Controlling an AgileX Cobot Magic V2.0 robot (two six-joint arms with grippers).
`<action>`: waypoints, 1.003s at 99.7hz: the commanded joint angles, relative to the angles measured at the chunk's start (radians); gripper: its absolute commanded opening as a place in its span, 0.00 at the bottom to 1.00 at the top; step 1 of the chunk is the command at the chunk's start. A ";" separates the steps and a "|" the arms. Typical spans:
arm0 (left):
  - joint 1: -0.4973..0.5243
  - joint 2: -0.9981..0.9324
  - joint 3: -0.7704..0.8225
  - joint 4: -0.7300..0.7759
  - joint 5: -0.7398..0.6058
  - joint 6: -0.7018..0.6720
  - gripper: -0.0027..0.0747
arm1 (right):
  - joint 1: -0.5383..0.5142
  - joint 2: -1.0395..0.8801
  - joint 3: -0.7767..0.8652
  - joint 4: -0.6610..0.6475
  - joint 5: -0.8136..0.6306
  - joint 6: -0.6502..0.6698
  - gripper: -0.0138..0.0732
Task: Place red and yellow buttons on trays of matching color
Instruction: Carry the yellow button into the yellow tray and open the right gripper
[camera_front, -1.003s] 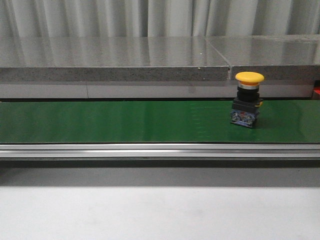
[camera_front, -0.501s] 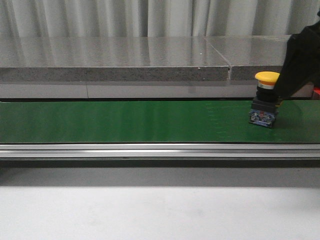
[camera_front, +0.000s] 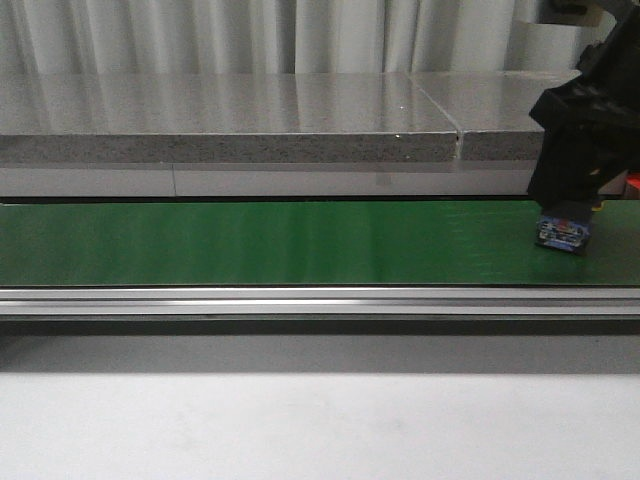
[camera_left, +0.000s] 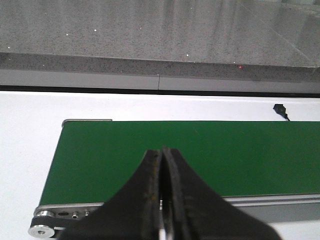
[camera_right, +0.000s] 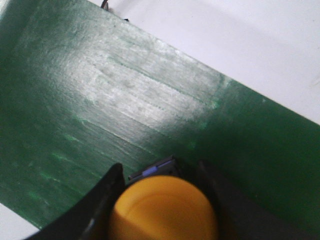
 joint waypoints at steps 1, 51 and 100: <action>-0.010 0.008 -0.029 -0.019 -0.072 -0.002 0.01 | -0.002 -0.043 -0.032 0.022 -0.005 0.012 0.28; -0.010 0.008 -0.029 -0.019 -0.072 -0.002 0.01 | -0.347 -0.290 -0.032 -0.003 0.129 0.150 0.22; -0.018 0.008 -0.029 -0.019 -0.072 -0.002 0.01 | -0.874 -0.312 -0.028 -0.048 -0.138 0.387 0.22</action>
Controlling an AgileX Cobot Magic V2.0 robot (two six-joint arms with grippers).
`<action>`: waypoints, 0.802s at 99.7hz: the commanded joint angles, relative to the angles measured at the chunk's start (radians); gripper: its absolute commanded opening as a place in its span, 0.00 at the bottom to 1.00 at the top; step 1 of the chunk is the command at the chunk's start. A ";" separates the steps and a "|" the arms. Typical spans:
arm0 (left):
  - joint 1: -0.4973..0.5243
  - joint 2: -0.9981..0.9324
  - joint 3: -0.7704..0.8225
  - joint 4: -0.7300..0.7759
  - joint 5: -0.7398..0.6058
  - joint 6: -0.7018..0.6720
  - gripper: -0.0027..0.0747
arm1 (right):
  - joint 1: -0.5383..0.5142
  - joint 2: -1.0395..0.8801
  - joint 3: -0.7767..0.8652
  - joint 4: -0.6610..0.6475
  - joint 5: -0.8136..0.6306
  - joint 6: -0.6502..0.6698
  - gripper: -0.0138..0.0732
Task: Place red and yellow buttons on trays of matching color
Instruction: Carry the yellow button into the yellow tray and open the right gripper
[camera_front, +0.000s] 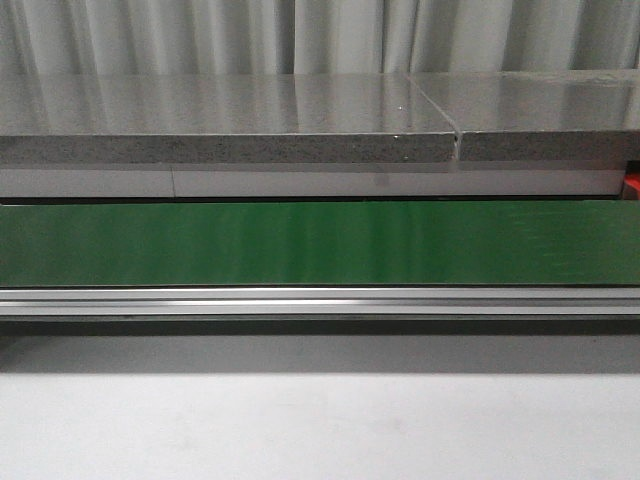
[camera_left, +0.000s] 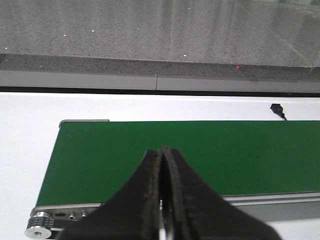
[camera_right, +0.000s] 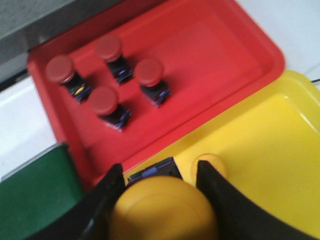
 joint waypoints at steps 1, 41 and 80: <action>-0.009 0.008 -0.029 -0.019 -0.072 -0.002 0.01 | -0.044 -0.009 -0.028 0.010 -0.113 0.030 0.22; -0.009 0.008 -0.029 -0.019 -0.072 -0.002 0.01 | -0.158 0.077 -0.017 -0.002 -0.047 0.030 0.22; -0.009 0.008 -0.029 -0.019 -0.072 -0.002 0.01 | -0.158 0.096 0.242 -0.022 -0.228 0.030 0.22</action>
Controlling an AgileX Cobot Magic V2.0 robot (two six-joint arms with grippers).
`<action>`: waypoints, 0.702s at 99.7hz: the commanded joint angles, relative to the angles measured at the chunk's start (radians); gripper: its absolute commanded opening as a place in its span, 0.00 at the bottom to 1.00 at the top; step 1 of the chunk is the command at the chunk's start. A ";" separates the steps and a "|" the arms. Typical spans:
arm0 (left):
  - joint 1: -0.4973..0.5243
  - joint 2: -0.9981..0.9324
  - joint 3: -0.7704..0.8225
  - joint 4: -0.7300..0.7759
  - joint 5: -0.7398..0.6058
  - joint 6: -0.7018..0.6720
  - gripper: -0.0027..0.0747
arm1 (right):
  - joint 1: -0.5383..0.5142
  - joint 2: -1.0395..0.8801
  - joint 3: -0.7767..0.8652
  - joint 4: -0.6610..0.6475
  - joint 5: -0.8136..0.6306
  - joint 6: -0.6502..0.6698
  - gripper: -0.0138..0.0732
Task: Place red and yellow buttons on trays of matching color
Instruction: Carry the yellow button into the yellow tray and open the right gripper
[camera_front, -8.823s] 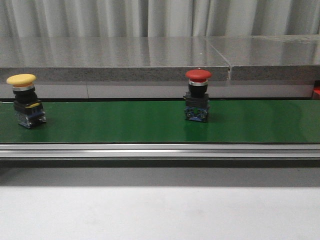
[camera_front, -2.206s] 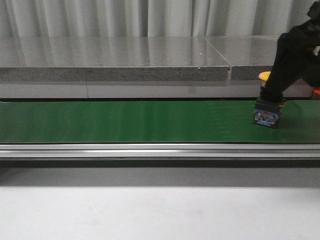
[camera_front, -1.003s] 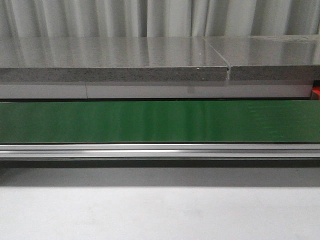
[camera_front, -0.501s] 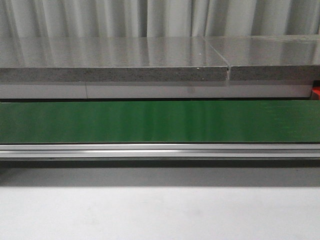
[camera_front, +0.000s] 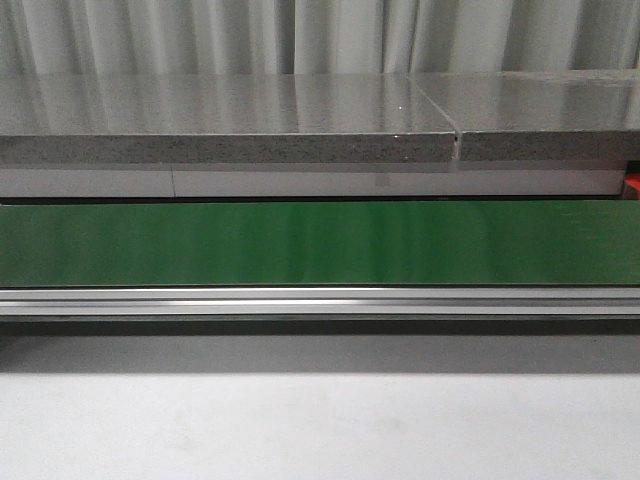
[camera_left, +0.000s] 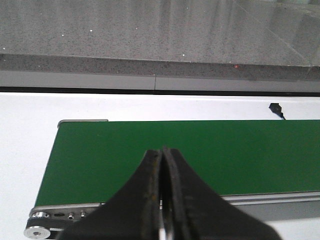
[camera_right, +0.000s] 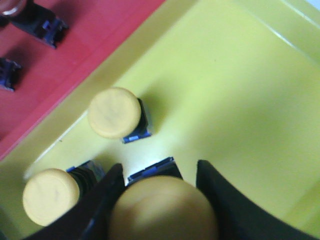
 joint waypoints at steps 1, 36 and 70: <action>-0.007 0.008 -0.029 -0.019 -0.072 -0.002 0.01 | -0.006 -0.026 0.028 0.002 -0.104 0.000 0.22; -0.007 0.008 -0.029 -0.019 -0.072 -0.002 0.01 | -0.006 -0.004 0.086 0.002 -0.201 0.000 0.22; -0.007 0.008 -0.029 -0.019 -0.072 -0.002 0.01 | -0.006 0.058 0.086 0.002 -0.209 -0.001 0.23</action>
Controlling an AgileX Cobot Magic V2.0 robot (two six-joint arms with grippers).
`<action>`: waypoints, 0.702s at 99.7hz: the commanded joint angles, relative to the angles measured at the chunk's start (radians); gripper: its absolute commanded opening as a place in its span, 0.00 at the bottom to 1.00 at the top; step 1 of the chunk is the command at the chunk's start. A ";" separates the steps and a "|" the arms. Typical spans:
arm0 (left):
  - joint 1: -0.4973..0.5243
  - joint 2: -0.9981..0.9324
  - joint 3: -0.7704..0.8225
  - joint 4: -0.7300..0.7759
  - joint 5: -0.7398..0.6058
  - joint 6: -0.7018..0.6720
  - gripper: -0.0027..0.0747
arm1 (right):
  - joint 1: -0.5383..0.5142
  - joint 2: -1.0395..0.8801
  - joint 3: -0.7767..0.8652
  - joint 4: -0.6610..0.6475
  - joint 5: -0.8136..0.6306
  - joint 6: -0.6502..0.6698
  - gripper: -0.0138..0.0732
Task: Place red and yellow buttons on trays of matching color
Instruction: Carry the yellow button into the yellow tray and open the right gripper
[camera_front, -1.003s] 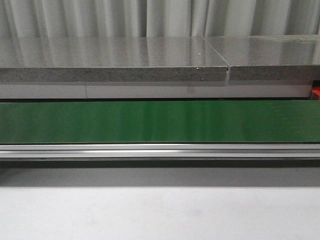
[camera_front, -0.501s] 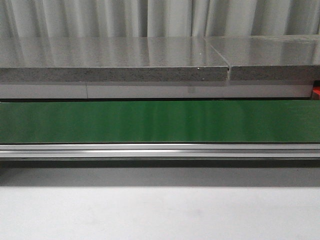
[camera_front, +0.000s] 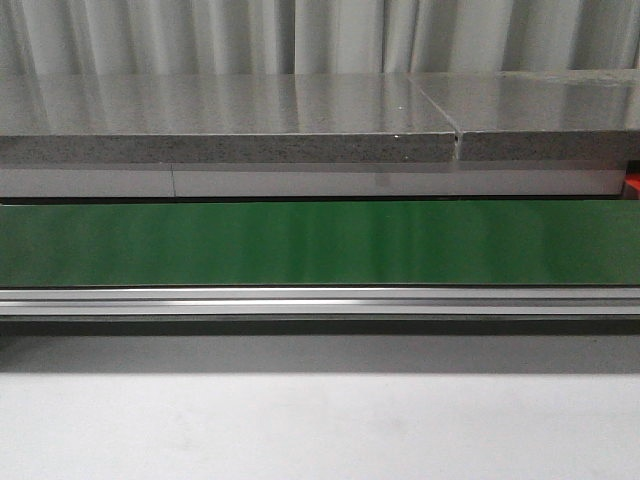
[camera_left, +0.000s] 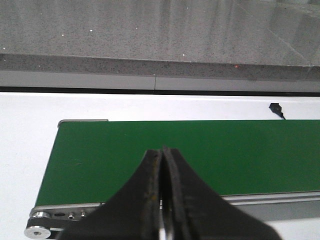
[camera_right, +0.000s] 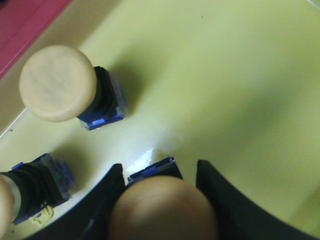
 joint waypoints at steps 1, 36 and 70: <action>-0.007 0.008 -0.029 -0.019 -0.072 -0.002 0.01 | -0.006 -0.026 -0.021 0.002 -0.056 -0.001 0.23; -0.007 0.008 -0.029 -0.019 -0.072 -0.002 0.01 | -0.006 -0.012 -0.021 0.000 -0.069 -0.005 0.23; -0.007 0.008 -0.029 -0.019 -0.072 -0.002 0.01 | -0.006 0.031 -0.021 0.000 -0.067 -0.006 0.36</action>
